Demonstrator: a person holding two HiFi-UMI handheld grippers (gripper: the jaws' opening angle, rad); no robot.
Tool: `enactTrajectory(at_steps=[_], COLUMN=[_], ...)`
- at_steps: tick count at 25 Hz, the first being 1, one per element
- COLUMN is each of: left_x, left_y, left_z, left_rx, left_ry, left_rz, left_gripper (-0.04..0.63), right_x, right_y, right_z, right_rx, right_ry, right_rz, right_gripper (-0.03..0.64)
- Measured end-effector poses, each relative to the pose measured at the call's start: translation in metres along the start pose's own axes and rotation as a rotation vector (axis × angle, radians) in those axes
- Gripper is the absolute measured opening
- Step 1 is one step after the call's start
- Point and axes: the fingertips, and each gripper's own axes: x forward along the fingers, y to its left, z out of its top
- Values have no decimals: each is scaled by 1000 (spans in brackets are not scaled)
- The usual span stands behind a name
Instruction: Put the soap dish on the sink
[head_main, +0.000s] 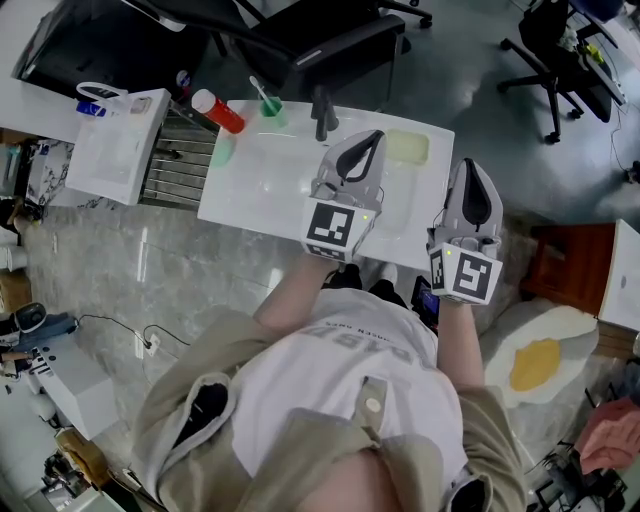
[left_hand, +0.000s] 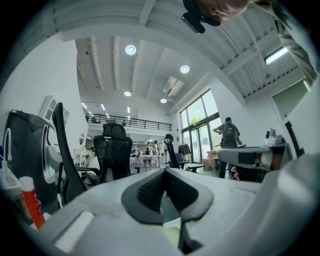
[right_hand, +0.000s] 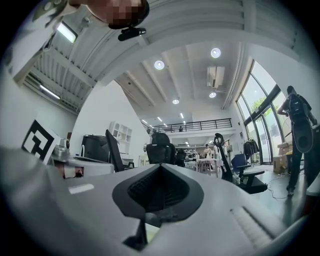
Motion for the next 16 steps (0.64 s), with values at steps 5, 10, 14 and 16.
enactTrajectory(at_steps=[5,10,14,16], left_x=[-2,-4,-6,-5], left_y=[7,12,15,16], left_z=[-1,-9,-10,-9], left_rx=[10,5,4,3], left_ry=[0,21,21,18], left_rz=[15,29,34,34], left_gripper=[8,6,8,8], right_x=[0,-1,-1,-1], right_y=[5,4,5,6], right_z=[8,10,8,7], right_rx=[-14,-17,-15,-13], right_ry=[-26,-26,-25,-25], right_rz=[30,28,30,30], right_gripper=[0,0,0,0])
